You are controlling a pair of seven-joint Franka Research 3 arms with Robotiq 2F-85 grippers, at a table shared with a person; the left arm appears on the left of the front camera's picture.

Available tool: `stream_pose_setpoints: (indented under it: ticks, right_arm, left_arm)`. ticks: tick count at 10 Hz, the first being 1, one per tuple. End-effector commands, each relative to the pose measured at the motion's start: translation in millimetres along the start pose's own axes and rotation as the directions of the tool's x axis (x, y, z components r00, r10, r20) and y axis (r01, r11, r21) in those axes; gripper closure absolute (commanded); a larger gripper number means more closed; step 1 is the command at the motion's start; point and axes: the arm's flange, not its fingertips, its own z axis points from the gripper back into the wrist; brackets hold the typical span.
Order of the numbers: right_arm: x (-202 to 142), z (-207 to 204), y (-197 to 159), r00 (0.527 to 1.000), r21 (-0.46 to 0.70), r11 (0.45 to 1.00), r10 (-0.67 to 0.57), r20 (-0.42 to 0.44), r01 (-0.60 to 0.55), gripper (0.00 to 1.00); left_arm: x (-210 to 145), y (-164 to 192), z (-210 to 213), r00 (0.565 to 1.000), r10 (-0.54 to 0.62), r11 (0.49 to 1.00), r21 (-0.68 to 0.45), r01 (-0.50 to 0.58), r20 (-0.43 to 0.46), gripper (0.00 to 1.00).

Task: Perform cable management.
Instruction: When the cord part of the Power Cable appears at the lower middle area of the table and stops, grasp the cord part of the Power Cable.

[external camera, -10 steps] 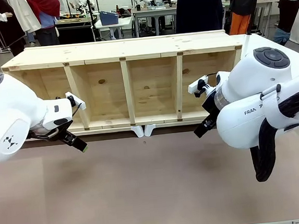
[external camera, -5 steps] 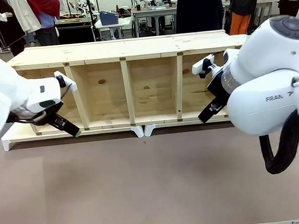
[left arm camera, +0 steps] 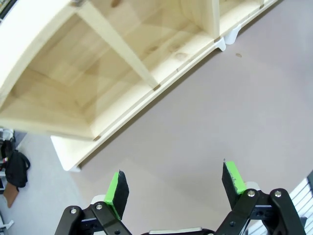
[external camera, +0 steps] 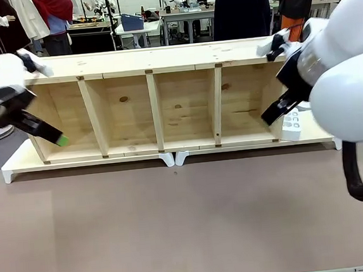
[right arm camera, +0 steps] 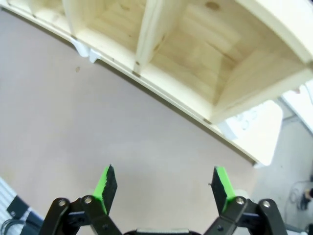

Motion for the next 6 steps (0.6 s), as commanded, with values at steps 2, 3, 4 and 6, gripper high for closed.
stream_pose_setpoints:
  ticks: [2,3,4,6]
  right_arm:
    - [-66,44,2,0.998,-0.062,0.996,-0.063,0.025,0.065,0.00]
    - [-73,56,0,0.996,-0.073,0.994,-0.083,0.037,0.086,0.00]
    - [-80,64,0,0.993,-0.077,0.991,-0.102,0.052,0.106,0.00]
    - [-98,80,1,0.981,-0.104,0.980,-0.161,0.104,0.172,0.00]
  left_arm:
    - [-143,-19,36,0.996,0.064,0.997,0.048,-0.067,0.056,0.00]
    - [-155,-19,46,0.993,0.093,0.993,0.060,-0.097,0.066,0.00]
    - [-168,-21,56,0.990,0.117,0.990,0.064,-0.122,0.082,0.00]
    - [-192,-28,71,0.979,0.164,0.979,0.099,-0.176,0.123,0.00]
